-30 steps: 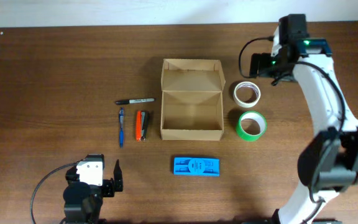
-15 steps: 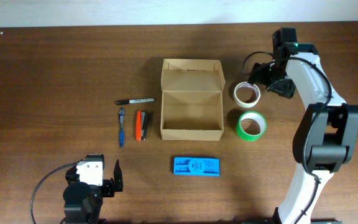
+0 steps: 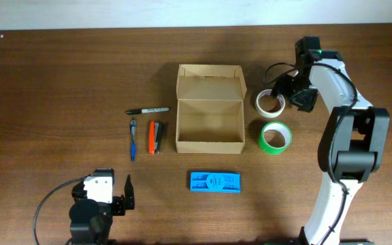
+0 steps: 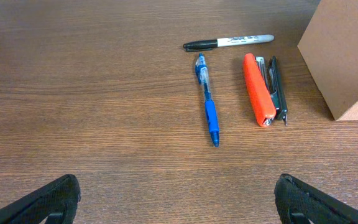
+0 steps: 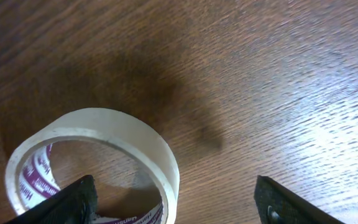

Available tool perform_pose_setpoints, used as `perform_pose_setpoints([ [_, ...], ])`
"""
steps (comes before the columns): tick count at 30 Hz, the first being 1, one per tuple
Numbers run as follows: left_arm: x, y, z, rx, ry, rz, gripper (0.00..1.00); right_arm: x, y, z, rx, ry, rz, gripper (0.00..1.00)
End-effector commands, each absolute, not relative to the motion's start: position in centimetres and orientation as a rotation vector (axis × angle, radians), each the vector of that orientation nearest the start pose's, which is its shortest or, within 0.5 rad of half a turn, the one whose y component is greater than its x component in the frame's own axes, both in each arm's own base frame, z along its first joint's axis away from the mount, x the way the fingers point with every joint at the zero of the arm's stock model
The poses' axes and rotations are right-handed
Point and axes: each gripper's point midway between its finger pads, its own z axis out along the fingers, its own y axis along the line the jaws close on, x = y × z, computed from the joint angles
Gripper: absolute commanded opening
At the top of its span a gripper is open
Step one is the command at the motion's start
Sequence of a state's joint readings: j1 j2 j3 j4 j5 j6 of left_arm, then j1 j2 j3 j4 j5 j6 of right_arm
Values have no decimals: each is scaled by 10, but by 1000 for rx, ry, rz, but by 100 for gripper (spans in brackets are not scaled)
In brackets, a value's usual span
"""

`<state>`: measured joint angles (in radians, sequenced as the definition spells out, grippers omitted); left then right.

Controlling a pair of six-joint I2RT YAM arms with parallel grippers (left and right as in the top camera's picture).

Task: Pack container
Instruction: 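Move right gripper over the white tape roll and grasp its rim, then carry the white tape roll into the box and release it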

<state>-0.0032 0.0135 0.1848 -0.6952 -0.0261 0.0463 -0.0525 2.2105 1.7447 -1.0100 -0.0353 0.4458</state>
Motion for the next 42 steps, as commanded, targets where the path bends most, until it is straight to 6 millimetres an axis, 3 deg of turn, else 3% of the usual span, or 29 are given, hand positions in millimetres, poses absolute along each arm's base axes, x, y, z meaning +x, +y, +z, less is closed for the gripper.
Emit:
perform_pose_setpoints([
  [1, 200, 4, 93, 55, 2094, 66, 100, 448, -15, 16, 765, 2971, 98, 79],
  [12, 200, 4, 93, 56, 2094, 66, 100, 440, -14, 0, 769, 2984, 96, 66],
  [17, 200, 4, 93, 55, 2094, 66, 100, 440, -14, 0, 769, 2984, 95, 53],
  [24, 200, 4, 93, 56, 2094, 66, 100, 436, -14, -4, 773, 2995, 92, 51],
  [29, 200, 4, 93, 55, 2094, 66, 100, 428, -13, -12, 778, 3014, 92, 37],
  [33, 200, 4, 93, 55, 2094, 66, 100, 425, -13, -15, 781, 3023, 89, 17],
  [37, 200, 4, 93, 55, 2094, 66, 100, 430, -14, -8, 777, 3006, 94, 9],
  [42, 200, 4, 93, 56, 2094, 66, 100, 442, -15, 25, 763, 2968, 99, 4],
])
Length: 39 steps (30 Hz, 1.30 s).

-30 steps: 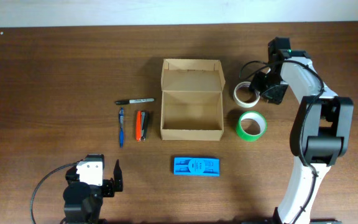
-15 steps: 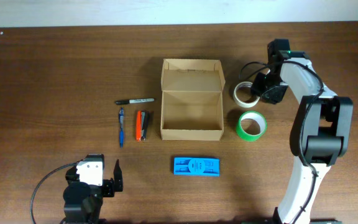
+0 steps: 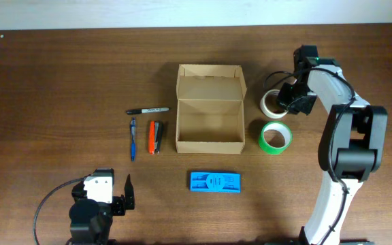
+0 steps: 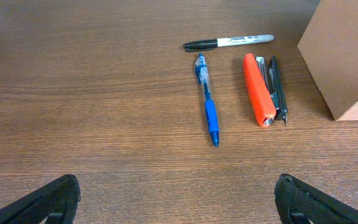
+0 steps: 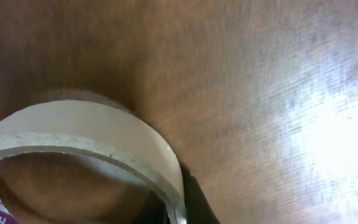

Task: Pack container
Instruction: 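Carry the white tape roll into the box and release it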

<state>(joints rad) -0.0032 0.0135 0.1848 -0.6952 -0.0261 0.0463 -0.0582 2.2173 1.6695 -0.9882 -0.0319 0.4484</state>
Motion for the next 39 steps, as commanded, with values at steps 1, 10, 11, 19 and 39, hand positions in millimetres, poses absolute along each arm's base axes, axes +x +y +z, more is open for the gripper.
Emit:
perform_pose_setpoints([
  [1, 200, 4, 93, 55, 2094, 66, 100, 446, -15, 35, 754, 2955, 102, 3],
  [10, 200, 4, 93, 55, 2094, 66, 100, 470, 3, 140, 452, 2830, 198, 3],
  [11, 200, 4, 93, 56, 2094, 66, 100, 471, 15, 151, 344, 2821, 238, 3],
  [19, 200, 4, 93, 55, 2094, 66, 100, 442, 139, 186, -681, 2686, 483, 4],
  [39, 200, 4, 93, 55, 2094, 66, 100, 384, 218, 156, -1778, 2286, 219, 4],
])
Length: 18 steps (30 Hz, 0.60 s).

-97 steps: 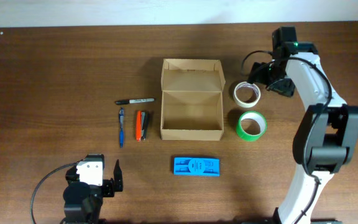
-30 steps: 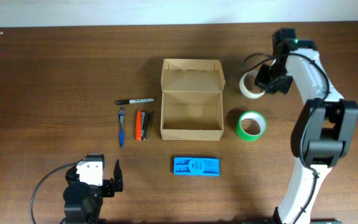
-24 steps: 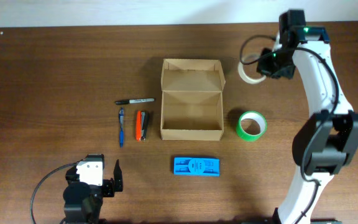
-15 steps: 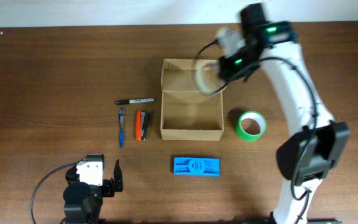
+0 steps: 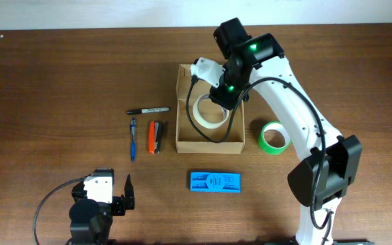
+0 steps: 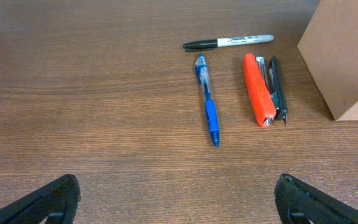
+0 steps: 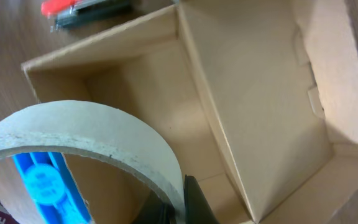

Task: Pack container
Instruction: 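Carry the white tape roll into the box and release it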

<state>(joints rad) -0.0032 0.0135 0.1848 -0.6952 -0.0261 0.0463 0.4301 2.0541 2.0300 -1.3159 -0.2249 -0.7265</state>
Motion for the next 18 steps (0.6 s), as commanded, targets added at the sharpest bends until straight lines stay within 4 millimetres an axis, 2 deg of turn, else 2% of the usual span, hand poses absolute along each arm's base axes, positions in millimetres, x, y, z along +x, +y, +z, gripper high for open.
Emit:
perform_pose_setpoints([
  [1, 200, 4, 93, 55, 2094, 66, 99, 383, 218, 152, -1782, 2295, 223, 3],
  [7, 200, 4, 93, 56, 2094, 66, 99, 387, 224, 134, -1800, 2308, 234, 4],
  [14, 200, 4, 93, 55, 2094, 66, 100, 394, 227, 103, -1828, 2344, 234, 4],
  [18, 200, 4, 93, 56, 2094, 66, 100, 398, 230, 98, -1825, 2337, 232, 4],
])
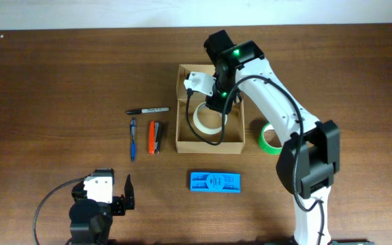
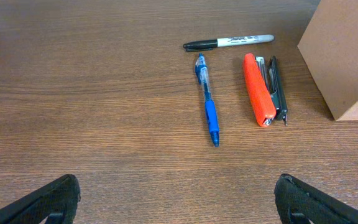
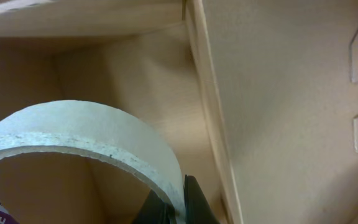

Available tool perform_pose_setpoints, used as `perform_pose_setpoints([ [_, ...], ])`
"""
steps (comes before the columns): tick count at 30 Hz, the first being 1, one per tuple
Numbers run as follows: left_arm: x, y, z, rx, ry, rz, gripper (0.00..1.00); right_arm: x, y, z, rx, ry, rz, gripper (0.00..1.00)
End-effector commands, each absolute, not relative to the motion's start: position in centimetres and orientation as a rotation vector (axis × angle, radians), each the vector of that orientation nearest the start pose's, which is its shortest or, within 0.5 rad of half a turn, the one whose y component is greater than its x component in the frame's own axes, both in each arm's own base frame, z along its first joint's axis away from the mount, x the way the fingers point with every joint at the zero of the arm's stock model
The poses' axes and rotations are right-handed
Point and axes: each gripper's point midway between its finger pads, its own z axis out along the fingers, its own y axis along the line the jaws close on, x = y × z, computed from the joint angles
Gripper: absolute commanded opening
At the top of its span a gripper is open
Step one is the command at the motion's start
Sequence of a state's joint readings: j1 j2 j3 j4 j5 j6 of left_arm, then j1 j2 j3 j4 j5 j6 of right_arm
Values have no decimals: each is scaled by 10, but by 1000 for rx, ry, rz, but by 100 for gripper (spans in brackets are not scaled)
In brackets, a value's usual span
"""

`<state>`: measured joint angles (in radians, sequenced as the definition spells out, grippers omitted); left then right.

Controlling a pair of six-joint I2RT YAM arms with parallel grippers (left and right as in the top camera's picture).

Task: Pack container
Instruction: 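Carry the white tape roll into the box and release it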

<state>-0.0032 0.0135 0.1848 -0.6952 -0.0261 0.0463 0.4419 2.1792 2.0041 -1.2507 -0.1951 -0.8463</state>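
Note:
An open cardboard box stands at the table's middle. My right gripper is shut on a white tape roll, holding it down inside the box; the wrist view shows the roll pinched at its rim between my fingers, box walls all round. A green tape roll lies right of the box. A black marker, blue pen and orange stapler lie left of it, a blue case in front. My left gripper rests open near the table's front left.
The box's lid stands open at the far side. In the left wrist view the marker, pen and stapler lie ahead, with the box's corner at the right edge.
My right gripper has gone lower and a little to the left with the white tape roll, from over the box's opening to down inside it. The left arm has not moved.
My right gripper stood open by the white tape roll right of the box. Then it was shut on the roll's rim there. Then it held the roll over the box, and now holds it down within the box walls. The left gripper stayed still throughout.

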Motion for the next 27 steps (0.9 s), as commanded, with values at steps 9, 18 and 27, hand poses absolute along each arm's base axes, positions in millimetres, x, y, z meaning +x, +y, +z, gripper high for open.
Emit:
perform_pose_setpoints([
  [9, 200, 4, 93, 55, 2094, 66, 100, 401, 244, 78, -1861, 2315, 223, 4],
  [18, 200, 4, 93, 55, 2094, 66, 100, 396, 238, 52, -1899, 2385, 212, 4],
  [27, 200, 4, 93, 55, 2094, 66, 100, 394, 237, 49, -1906, 2395, 217, 4],
])
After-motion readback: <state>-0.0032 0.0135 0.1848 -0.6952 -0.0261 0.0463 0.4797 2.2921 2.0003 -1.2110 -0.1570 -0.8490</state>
